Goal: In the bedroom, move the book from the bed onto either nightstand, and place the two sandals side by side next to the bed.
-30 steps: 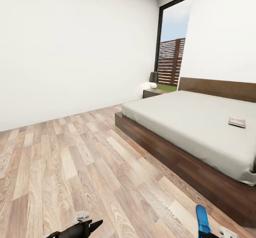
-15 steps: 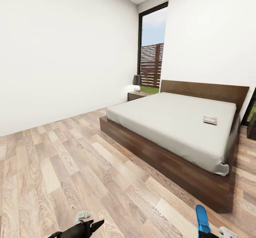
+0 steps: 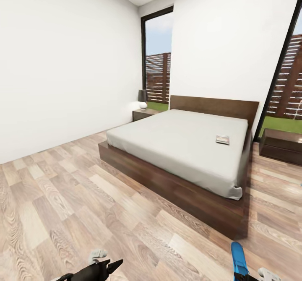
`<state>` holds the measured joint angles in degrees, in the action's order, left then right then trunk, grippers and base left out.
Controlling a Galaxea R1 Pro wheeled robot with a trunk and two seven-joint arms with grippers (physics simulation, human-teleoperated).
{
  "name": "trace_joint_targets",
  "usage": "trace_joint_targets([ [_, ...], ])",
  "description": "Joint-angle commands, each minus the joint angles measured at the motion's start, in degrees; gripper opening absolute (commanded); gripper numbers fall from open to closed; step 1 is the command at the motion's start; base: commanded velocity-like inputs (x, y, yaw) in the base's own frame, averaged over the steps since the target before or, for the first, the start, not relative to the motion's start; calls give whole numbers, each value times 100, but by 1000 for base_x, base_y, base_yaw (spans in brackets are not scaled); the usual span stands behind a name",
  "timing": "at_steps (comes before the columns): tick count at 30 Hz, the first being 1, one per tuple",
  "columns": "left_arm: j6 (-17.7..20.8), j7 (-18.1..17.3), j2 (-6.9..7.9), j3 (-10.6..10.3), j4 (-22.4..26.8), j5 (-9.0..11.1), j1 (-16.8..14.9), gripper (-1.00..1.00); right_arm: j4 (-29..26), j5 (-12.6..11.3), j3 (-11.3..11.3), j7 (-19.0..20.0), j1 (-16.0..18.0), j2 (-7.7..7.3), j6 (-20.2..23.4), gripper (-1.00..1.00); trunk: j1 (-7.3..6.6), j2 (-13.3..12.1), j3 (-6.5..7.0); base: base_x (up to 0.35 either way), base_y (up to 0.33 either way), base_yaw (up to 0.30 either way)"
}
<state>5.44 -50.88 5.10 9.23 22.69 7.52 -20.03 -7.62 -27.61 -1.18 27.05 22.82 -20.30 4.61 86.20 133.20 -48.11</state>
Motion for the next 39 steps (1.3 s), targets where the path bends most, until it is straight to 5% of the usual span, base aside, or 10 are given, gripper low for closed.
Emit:
trace_joint_targets([
  [1, 56, -28, 0, 17, 0, 31, -1, 100, -3, -43, -13, 21, 3, -1, 49, -100, -24, -39, 13, 0, 0, -300],
  [12, 54, -28, 0, 14, 1, 31, -1, 100, -3, -43, -13, 20, 3, -1, 49, -100, -265, -480, 210, 0, 0, -260],
  [32, 54, 95, 0, 9, 1, 31, -1, 100, -3, -43, -5, 6, 3, 5, 48, -100, -705, -1282, 569, 0, 0, -10],
  [39, 54, 96, 7, 17, -1, 31, -1, 100, -3, -43, -5, 12, 3, 3, 48, -100, -705, -1282, 569, 0, 0, -84],
])
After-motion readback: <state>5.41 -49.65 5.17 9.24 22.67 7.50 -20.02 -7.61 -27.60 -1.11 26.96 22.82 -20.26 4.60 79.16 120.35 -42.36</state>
